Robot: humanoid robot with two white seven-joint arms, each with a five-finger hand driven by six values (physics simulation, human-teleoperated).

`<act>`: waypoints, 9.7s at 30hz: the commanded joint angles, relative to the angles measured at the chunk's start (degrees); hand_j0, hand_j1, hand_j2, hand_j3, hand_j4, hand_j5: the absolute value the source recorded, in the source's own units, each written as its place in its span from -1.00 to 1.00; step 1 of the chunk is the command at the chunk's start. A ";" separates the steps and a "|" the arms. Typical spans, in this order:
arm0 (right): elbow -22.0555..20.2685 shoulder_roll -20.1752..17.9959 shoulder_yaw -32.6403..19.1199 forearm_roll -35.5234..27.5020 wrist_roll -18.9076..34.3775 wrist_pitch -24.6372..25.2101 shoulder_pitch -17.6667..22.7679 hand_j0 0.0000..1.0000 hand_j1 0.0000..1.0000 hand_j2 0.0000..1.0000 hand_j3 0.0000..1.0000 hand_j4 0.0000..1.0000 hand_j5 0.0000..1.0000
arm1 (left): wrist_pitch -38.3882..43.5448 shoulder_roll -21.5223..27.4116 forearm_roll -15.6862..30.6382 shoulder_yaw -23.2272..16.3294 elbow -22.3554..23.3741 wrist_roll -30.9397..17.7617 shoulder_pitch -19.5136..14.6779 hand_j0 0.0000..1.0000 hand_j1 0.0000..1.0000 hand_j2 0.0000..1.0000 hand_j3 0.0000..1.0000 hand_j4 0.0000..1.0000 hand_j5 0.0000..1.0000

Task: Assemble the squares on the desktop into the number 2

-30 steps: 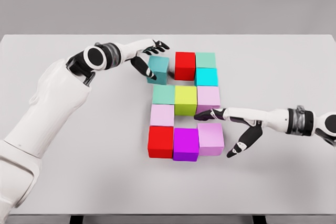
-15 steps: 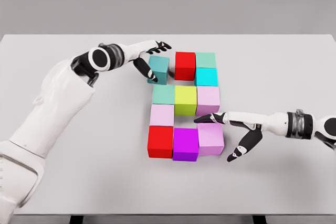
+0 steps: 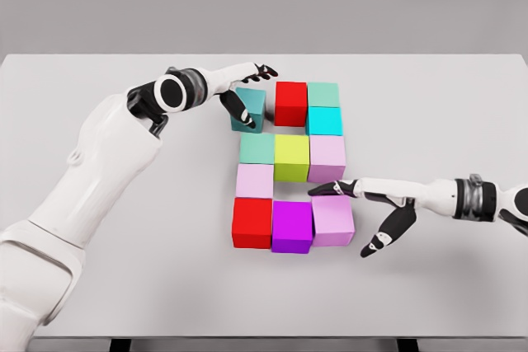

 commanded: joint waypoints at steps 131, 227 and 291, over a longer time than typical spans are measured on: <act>-21.04 -17.74 -20.31 51.88 0.03 0.01 -1.23 1.00 1.00 1.00 1.00 1.00 1.00 | -18.80 26.55 -8.59 -12.72 -10.30 0.02 -0.17 1.00 1.00 1.00 1.00 1.00 1.00; -5.22 -2.54 -49.77 23.13 0.03 0.01 23.91 1.00 1.00 1.00 1.00 1.00 1.00 | -26.45 17.76 -11.66 -22.14 -4.14 0.02 -6.94 1.00 1.00 1.00 1.00 1.00 1.00; -4.16 -2.45 -51.79 23.22 0.03 0.01 25.22 1.00 1.00 1.00 1.00 1.00 1.00 | -26.71 15.91 -12.72 -22.05 -2.12 0.02 -8.26 1.00 1.00 1.00 1.00 1.00 1.00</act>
